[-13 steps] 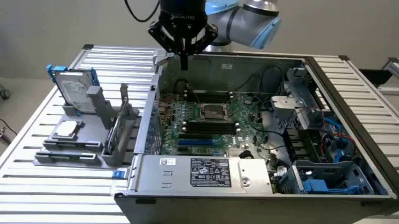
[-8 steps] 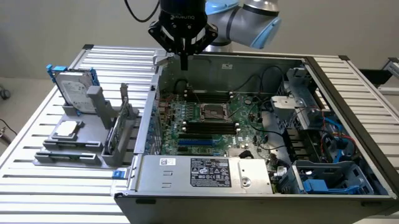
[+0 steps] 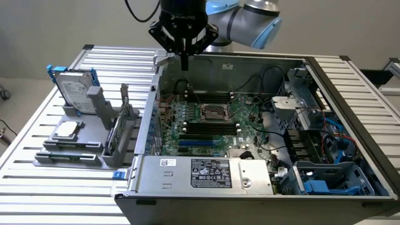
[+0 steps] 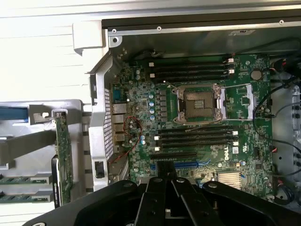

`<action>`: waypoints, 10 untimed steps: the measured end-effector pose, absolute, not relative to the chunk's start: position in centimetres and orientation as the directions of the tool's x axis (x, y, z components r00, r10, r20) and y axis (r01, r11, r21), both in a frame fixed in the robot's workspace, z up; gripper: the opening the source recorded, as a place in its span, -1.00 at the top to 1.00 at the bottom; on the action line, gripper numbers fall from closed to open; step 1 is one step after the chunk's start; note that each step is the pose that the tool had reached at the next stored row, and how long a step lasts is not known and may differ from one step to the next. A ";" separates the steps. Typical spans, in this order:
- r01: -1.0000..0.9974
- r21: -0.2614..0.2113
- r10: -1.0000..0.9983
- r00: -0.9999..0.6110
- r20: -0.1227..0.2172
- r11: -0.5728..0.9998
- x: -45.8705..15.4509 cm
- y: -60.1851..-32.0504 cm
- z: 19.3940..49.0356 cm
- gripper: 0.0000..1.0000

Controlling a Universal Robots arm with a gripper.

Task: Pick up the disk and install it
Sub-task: 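Reach for the disk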

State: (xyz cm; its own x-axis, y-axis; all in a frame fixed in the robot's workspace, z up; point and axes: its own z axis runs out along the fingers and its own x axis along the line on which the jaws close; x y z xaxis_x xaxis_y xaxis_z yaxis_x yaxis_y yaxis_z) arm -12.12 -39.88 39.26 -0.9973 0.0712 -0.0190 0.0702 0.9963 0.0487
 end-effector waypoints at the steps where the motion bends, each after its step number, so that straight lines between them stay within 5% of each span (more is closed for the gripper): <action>1: 0.070 0.049 0.071 -0.997 -0.019 0.996 -12.1 -39.9 39.3 0.79; 10: 0.070 0.049 0.071 -0.997 -0.021 0.996 -15.5 -38.9 39.3 0.79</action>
